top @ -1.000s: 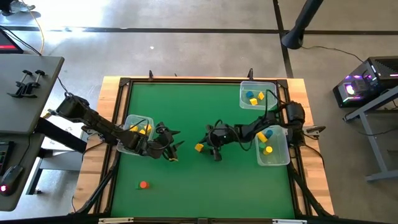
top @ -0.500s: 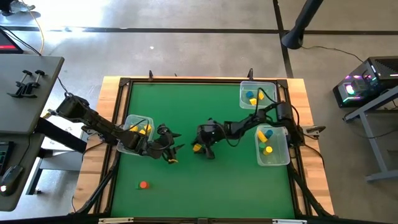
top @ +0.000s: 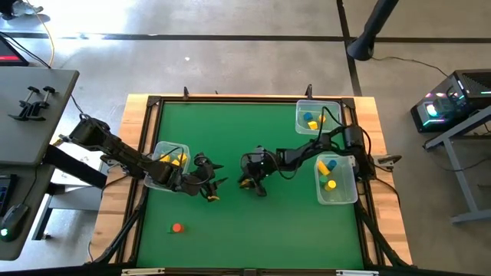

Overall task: Sort blocks by size
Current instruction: Put the yellow triangle block into the top transparent bin

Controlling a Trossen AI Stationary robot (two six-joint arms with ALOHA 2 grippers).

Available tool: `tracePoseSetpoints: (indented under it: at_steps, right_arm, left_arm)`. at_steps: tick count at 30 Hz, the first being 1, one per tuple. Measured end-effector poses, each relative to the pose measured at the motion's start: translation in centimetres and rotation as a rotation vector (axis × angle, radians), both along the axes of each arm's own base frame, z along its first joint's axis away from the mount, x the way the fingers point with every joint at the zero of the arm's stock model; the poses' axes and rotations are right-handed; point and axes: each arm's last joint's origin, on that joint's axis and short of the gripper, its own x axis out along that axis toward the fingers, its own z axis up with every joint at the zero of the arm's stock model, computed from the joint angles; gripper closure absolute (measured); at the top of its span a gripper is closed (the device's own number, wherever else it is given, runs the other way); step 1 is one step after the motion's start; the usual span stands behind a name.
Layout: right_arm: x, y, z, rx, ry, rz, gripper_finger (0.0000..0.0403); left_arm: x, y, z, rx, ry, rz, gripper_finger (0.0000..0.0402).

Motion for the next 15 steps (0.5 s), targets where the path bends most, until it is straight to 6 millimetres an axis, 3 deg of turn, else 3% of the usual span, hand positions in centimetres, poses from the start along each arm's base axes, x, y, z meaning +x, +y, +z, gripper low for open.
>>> tracePoseSetpoints:
  at_steps: [8, 15]
  right_arm:
    - [-0.2, 0.0, 1.6, 0.015, -0.001, -0.044, 0.0338]
    - [-0.6, -0.1, 5.6, 0.003, -0.069, -0.057, 0.0322]
  left_arm:
    - [0.0, 0.0, 0.0, 0.001, 0.001, 0.0, 0.0186]
    - [0.0, 0.0, 0.0, 0.001, 0.001, 0.0, 0.0186]
